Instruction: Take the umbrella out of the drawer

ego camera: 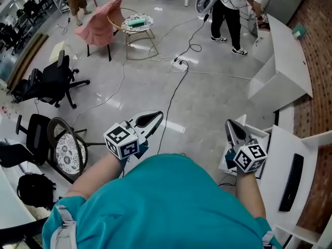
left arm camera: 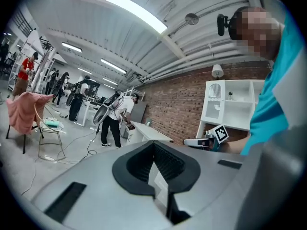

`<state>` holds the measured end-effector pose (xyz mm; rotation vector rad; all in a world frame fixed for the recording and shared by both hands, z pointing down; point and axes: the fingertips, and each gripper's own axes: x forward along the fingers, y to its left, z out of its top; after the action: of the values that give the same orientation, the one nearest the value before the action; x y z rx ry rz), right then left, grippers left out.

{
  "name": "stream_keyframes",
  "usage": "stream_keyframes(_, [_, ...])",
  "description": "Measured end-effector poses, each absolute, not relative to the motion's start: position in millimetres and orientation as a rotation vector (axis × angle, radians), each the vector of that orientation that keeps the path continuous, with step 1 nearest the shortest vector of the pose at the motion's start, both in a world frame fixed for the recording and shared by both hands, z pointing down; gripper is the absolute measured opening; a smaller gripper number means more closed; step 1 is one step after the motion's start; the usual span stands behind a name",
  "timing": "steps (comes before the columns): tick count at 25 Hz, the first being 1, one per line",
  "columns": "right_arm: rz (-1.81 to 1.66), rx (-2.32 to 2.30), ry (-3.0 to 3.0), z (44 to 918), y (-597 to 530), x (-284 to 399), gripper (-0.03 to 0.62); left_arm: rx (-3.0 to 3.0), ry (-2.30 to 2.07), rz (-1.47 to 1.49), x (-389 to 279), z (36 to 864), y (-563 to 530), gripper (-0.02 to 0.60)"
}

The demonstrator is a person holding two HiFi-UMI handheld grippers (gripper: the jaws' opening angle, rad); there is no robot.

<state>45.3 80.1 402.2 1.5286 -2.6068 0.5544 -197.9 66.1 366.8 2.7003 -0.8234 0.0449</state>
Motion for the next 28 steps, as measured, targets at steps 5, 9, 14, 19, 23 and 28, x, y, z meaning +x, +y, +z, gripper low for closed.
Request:
stream_keyframes(5, [0.573, 1.480, -2.628, 405.4, 44.2, 83.5, 0.021, 2.706, -0.852, 0.064, -156.5, 360.5, 34.5, 0.015])
stream_keyframes(9, [0.585, 1.464, -2.648, 408.5, 19.9, 95.4, 0.021, 2.707, -0.869, 0.087, -141.8, 359.6, 14.4, 0.014])
stream_keyframes(14, [0.615, 1.453, -2.636, 418.0, 5.3, 99.5, 0.021, 2.711, -0.853, 0.093, -132.4, 360.5, -6.0, 0.015])
stream_keyframes(19, [0.602, 1.503, -2.598, 417.6, -16.9, 96.2, 0.021, 2.705, -0.811, 0.084, -143.3, 369.8, -35.8, 0.015])
stream_keyframes(23, [0.561, 1.568, -2.562, 412.9, -46.8, 88.6, 0.021, 2.723, -0.738, 0.049, -150.9, 372.9, -77.8, 0.015])
stream_keyframes(28, [0.548, 1.663, -2.495, 405.4, -84.7, 65.2, 0.021, 2.756, -0.631, 0.042, -171.9, 369.7, -134.7, 0.015])
